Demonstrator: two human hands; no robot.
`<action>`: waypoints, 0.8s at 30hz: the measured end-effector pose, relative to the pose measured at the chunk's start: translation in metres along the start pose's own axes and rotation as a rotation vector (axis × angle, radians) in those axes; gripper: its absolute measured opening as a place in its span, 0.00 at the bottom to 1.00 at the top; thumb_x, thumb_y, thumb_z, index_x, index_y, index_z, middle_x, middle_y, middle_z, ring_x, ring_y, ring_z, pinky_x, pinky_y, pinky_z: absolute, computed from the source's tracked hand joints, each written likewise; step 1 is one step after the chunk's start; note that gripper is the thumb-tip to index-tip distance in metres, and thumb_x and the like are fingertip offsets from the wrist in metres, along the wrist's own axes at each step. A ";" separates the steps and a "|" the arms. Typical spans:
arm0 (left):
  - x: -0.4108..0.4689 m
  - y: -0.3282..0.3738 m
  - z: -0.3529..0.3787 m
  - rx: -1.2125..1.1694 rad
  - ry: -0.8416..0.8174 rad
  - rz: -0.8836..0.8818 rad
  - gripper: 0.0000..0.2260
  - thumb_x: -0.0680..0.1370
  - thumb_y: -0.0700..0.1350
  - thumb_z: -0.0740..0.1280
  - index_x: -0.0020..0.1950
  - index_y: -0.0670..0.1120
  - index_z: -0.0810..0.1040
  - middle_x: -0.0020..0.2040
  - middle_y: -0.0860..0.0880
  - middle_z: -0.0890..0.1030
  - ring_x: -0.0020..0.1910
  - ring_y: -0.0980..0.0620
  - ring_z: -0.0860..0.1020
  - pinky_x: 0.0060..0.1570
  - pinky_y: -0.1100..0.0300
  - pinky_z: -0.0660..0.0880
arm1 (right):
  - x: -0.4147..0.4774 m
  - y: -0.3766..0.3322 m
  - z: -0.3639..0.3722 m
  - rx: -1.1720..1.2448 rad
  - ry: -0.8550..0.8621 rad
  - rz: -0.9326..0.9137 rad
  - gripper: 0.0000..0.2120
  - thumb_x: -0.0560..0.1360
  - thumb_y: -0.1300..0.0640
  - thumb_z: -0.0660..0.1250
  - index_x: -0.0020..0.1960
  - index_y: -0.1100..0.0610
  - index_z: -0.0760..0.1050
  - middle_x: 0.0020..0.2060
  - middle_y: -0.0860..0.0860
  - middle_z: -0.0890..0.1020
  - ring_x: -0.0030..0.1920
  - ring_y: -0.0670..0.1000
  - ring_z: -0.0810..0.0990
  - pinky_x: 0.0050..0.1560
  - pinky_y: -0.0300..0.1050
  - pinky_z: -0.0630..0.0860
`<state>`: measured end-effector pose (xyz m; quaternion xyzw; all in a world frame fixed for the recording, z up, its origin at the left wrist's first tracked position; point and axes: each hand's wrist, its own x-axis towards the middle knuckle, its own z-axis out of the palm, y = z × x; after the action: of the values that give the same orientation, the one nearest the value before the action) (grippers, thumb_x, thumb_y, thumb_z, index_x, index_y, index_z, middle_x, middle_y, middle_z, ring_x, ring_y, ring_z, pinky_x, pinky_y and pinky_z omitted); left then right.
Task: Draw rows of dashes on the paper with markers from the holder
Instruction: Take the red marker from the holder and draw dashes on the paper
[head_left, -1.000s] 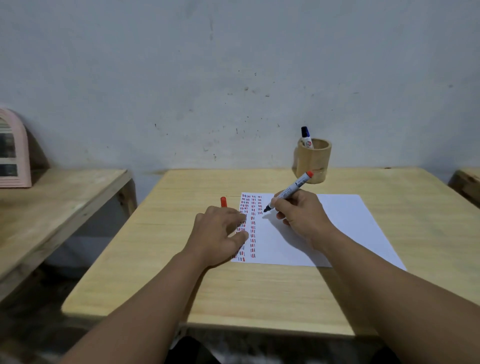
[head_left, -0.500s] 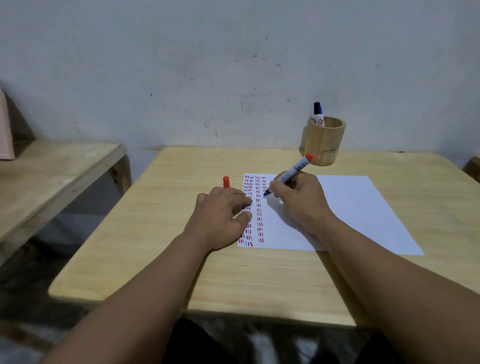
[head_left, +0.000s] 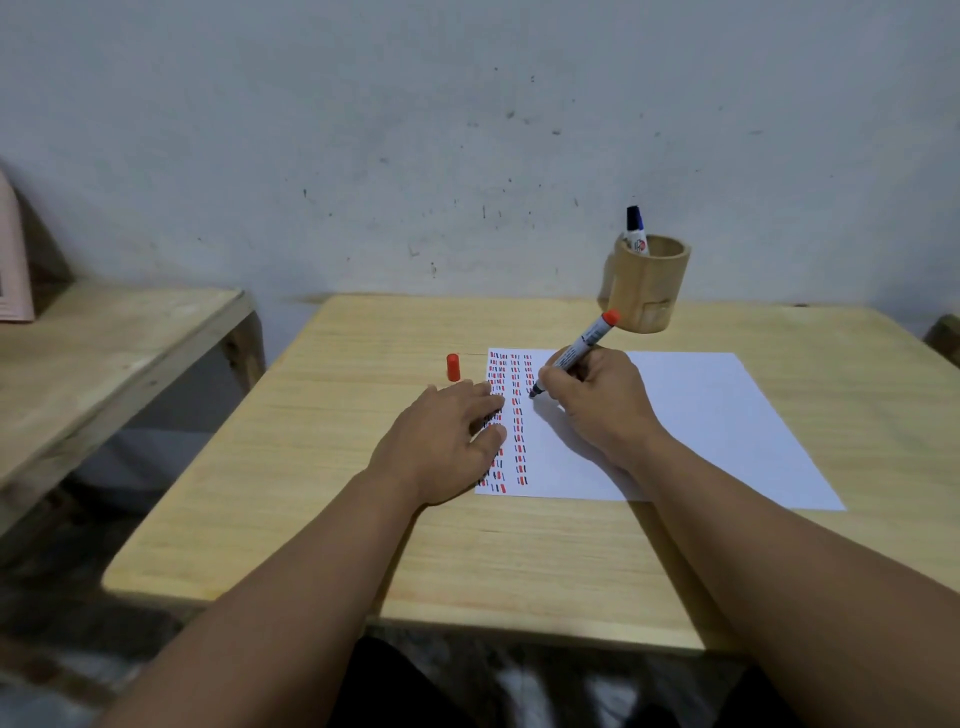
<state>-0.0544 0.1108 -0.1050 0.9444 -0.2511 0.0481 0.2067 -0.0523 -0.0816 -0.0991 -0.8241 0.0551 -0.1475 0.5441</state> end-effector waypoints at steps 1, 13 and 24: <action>0.000 0.000 0.000 -0.001 -0.001 -0.001 0.21 0.78 0.52 0.60 0.69 0.49 0.73 0.72 0.50 0.71 0.71 0.49 0.68 0.72 0.48 0.57 | 0.000 0.000 0.000 -0.005 -0.002 -0.001 0.09 0.73 0.56 0.69 0.40 0.61 0.82 0.30 0.50 0.81 0.32 0.46 0.76 0.37 0.43 0.73; -0.001 0.002 -0.002 -0.002 0.008 0.021 0.21 0.77 0.53 0.59 0.68 0.48 0.75 0.70 0.49 0.74 0.70 0.49 0.69 0.69 0.52 0.60 | 0.002 0.000 0.001 -0.034 -0.017 -0.008 0.08 0.74 0.56 0.69 0.41 0.60 0.83 0.30 0.49 0.81 0.32 0.46 0.77 0.37 0.41 0.72; -0.002 0.003 -0.003 -0.015 0.026 0.026 0.19 0.78 0.51 0.62 0.67 0.47 0.76 0.69 0.49 0.75 0.68 0.50 0.71 0.65 0.55 0.61 | 0.000 -0.001 -0.002 -0.022 -0.049 0.003 0.07 0.73 0.57 0.69 0.40 0.60 0.82 0.31 0.49 0.81 0.32 0.46 0.76 0.35 0.40 0.71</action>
<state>-0.0577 0.1103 -0.1016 0.9388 -0.2609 0.0611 0.2163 -0.0526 -0.0826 -0.0973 -0.8334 0.0444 -0.1256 0.5364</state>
